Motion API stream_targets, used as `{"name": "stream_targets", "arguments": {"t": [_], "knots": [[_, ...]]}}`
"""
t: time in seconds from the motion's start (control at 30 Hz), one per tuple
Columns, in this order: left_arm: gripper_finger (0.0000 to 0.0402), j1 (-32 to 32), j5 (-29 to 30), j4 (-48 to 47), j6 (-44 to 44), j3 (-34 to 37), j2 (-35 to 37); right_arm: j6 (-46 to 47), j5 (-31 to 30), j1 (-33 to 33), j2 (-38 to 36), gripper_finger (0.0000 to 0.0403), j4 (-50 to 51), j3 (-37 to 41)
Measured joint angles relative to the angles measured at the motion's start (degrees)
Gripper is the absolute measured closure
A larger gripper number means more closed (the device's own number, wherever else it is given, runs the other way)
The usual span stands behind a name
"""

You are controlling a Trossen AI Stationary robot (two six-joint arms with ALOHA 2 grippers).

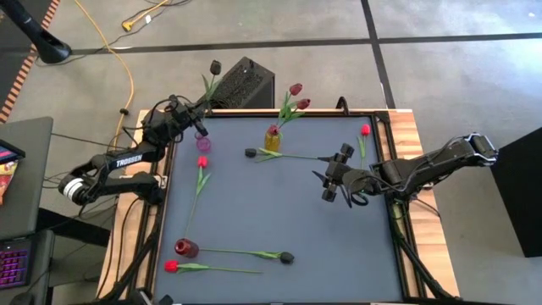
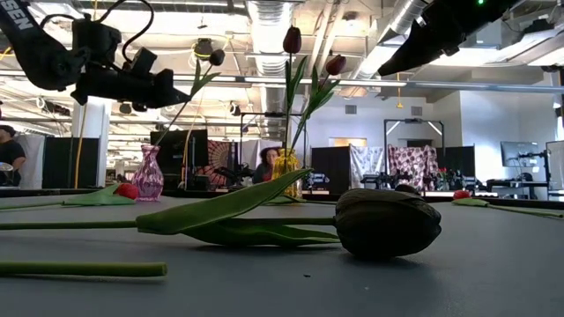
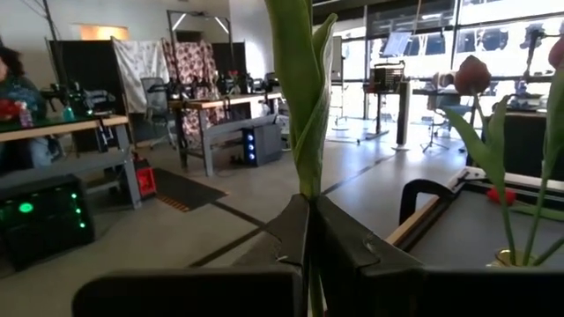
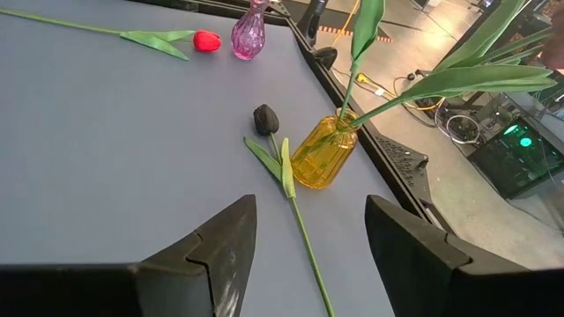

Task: Sort flowers into vase by color
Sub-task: Put the middle black flower into the purple vase

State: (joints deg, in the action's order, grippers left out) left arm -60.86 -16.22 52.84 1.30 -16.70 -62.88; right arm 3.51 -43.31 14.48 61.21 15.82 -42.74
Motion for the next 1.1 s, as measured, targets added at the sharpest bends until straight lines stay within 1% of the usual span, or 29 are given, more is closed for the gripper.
{"name": "stream_targets", "arguments": {"t": [0.13, 0.23, 0.53, 0.9, 1.1], "knots": [[0.0401, 0.00, -0.02, -0.63, -0.08, -0.01, 1.10, 0.00, 0.00, 0.00, 0.00, 0.0163, 0.01, 0.00], [0.0401, 0.00, 0.02, -3.58, 0.42, -0.01, 2.79, 0.00, 0.00, 0.00, 0.00, 0.0163, 0.01, 0.00], [0.0402, 0.00, 0.29, -16.38, 0.01, -0.01, 10.13, 0.00, 0.00, 0.01, 0.00, 0.0163, 0.01, 0.00], [0.0402, 0.04, 1.20, -34.09, -2.68, -0.03, 20.22, 0.00, 0.00, 0.00, 0.00, 0.0163, -0.05, 0.00], [0.0401, 0.04, 0.93, -42.16, -6.27, -0.03, 24.28, 0.00, 0.00, 0.00, 0.00, 0.0163, -0.38, 0.00]]}}
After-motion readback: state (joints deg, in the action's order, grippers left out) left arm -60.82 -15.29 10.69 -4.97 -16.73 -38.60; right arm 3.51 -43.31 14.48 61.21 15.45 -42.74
